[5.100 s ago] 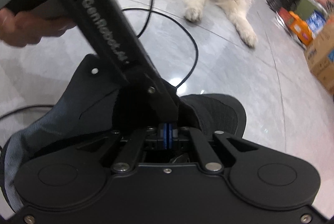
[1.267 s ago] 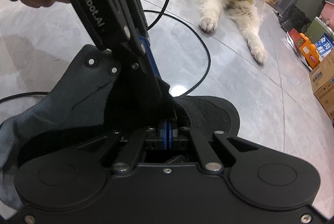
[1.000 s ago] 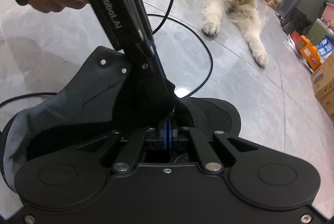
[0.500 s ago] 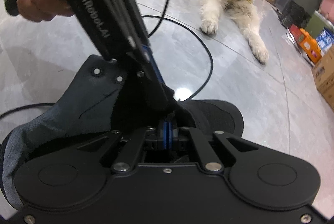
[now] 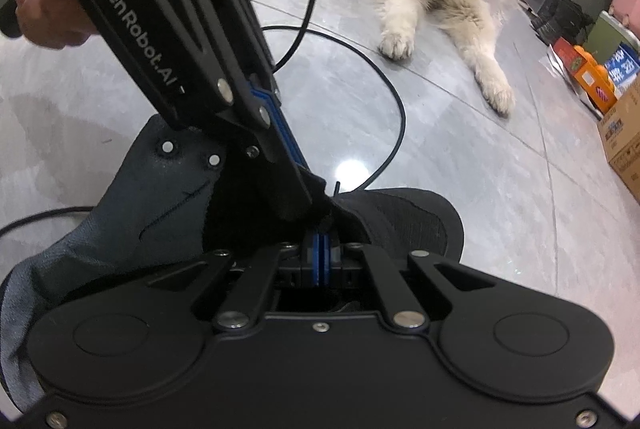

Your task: Lace up shoes with both hands

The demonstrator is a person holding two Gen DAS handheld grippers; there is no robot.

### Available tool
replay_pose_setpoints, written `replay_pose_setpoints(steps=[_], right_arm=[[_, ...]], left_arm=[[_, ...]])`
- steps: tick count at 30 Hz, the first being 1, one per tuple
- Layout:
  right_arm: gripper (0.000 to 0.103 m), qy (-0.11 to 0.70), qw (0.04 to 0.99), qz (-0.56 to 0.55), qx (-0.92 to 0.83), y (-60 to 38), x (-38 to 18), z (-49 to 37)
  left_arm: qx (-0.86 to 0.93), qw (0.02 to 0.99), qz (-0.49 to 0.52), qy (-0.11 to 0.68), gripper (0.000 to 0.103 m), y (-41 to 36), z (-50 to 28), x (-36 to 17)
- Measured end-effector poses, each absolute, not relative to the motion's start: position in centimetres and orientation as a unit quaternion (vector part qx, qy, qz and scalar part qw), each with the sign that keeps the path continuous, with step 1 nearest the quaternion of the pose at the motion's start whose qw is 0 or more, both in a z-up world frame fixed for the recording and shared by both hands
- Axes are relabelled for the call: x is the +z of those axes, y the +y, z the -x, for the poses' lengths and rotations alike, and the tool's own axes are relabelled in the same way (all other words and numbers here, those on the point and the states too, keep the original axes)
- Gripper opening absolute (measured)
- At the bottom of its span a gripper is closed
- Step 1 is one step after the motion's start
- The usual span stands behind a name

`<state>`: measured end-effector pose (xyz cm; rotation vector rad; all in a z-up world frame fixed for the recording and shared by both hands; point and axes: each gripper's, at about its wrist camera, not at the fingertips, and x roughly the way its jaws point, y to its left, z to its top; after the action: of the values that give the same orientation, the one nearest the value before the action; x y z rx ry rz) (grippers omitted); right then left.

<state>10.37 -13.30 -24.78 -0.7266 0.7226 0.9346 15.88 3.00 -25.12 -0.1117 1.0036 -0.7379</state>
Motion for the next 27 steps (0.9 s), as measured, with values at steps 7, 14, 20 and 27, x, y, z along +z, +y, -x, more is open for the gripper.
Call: replay_pose_setpoints(steps=[7,14,20,27], right_arm=[[0.003,0.357,0.758,0.331,0.433,-12.7,-24.2,-11.1],[0.003,0.4,0.741,0.304,0.446,-12.4,-23.3,-12.7],[0.003,0.406,0.737,0.3,0.449,-12.3,-23.4,-13.0],[0.003,0.403,0.74,0.299,0.449,-12.5,-23.4,-12.7]], left_arm=[[-0.345,0.813,0.045,0.467,0.005,2.7,-15.8,-25.0],[-0.344,0.816,0.025,0.464,0.005,2.2,-15.6,-24.7],[-0.343,0.813,0.02,0.47,0.01,2.1,-15.7,-24.4],[-0.318,0.823,0.064,0.467,0.057,3.6,-16.1,-23.6]])
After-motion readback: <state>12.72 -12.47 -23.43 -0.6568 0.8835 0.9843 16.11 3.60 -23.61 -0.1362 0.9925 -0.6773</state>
